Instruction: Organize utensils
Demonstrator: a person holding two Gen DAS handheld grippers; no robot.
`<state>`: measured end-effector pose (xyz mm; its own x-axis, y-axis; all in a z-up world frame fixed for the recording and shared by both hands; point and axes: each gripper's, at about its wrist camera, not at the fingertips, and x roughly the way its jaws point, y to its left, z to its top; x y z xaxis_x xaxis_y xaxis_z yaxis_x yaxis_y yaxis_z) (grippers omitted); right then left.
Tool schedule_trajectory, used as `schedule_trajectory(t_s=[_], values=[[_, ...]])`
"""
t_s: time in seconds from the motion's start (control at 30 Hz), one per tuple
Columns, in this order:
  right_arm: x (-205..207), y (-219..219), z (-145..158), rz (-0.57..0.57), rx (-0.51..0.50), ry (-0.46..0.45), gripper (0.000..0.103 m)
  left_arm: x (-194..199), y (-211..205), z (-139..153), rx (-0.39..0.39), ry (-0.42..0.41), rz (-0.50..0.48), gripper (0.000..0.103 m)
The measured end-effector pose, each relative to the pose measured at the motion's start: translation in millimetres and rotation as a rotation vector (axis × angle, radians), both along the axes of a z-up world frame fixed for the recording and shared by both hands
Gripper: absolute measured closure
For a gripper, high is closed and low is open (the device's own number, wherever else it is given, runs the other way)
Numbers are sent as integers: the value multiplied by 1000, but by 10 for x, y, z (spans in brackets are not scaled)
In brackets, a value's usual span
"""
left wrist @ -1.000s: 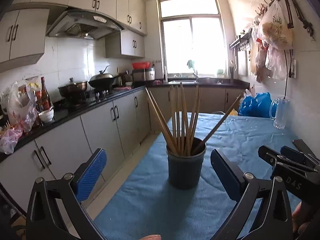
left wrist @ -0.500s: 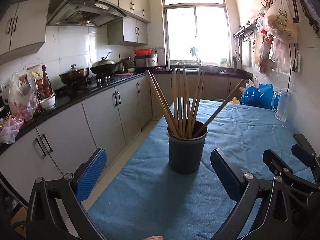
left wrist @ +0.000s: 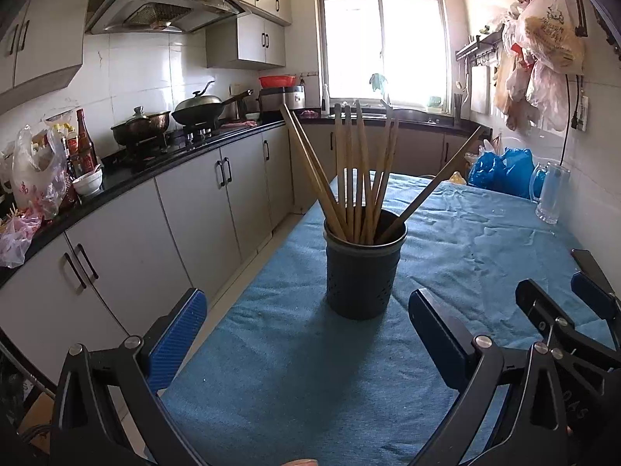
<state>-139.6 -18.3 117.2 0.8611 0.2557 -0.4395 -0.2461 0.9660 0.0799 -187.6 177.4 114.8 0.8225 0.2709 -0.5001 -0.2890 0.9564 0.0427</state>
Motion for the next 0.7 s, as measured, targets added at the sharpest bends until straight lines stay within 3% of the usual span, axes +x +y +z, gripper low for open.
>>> schedule_trajectory(t_s=[0.7], values=[[15, 73, -42, 2, -24, 5, 14, 60, 148, -130, -44, 53, 18, 0]])
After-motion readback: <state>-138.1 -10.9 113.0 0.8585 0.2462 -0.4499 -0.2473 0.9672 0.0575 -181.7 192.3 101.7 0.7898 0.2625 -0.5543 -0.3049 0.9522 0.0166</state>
